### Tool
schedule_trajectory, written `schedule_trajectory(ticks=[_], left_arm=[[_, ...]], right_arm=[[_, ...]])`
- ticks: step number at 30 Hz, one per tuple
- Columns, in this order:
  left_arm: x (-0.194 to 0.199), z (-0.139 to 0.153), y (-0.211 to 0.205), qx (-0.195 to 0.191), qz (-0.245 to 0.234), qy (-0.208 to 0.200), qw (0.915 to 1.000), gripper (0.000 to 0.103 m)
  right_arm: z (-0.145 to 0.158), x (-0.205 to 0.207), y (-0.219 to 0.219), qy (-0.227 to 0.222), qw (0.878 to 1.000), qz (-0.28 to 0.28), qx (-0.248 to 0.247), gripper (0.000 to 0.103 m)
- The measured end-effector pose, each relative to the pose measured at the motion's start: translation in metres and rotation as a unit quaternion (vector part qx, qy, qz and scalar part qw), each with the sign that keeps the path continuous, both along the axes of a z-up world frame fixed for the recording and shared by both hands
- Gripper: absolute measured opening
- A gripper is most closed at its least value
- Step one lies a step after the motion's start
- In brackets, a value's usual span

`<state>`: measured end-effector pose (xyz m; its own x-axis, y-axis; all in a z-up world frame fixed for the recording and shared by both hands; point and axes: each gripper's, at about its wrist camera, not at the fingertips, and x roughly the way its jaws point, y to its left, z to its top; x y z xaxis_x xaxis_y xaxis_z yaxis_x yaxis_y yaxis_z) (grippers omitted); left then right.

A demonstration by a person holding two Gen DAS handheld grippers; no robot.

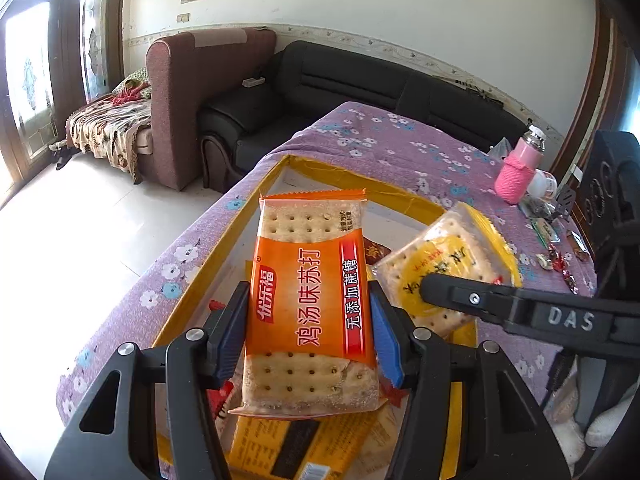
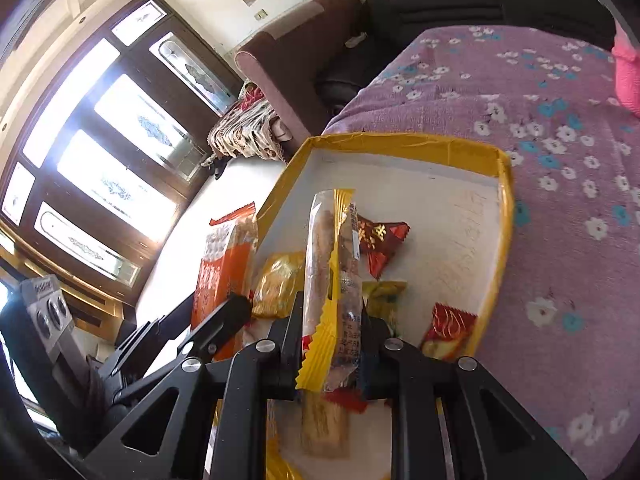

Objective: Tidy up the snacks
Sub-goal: 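Lower both cracker packets into the tray and open both tools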

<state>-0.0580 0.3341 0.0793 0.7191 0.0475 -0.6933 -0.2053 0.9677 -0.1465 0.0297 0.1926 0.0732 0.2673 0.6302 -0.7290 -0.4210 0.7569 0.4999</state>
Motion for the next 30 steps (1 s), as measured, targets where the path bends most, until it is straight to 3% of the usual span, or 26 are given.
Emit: schedule_trajectory(ticks=[10,15,22,30], left_arm=[[0.016,-0.001,0.008,0.007,0.002,0.001,1.0000,0.055],[0.019,0.000,0.007,0.005,0.001,0.001,1.0000,0.055],[0.014,0.005,0.002,0.001,-0.001,-0.001,1.0000,0.064],[0.003,0.010,0.002,-0.015,0.000,-0.009,0.9998,0.072]], right_arm=[[-0.033,0.053,-0.015,0.060,0.997,-0.040,0.042,0.020],[-0.028,0.058,-0.008,0.020,0.999,-0.040,-0.004,0.026],[-0.016,0.049,0.006,-0.059,0.994,-0.039,-0.080,0.034],[0.008,0.038,0.001,-0.081,0.993,-0.052,-0.071,0.049]])
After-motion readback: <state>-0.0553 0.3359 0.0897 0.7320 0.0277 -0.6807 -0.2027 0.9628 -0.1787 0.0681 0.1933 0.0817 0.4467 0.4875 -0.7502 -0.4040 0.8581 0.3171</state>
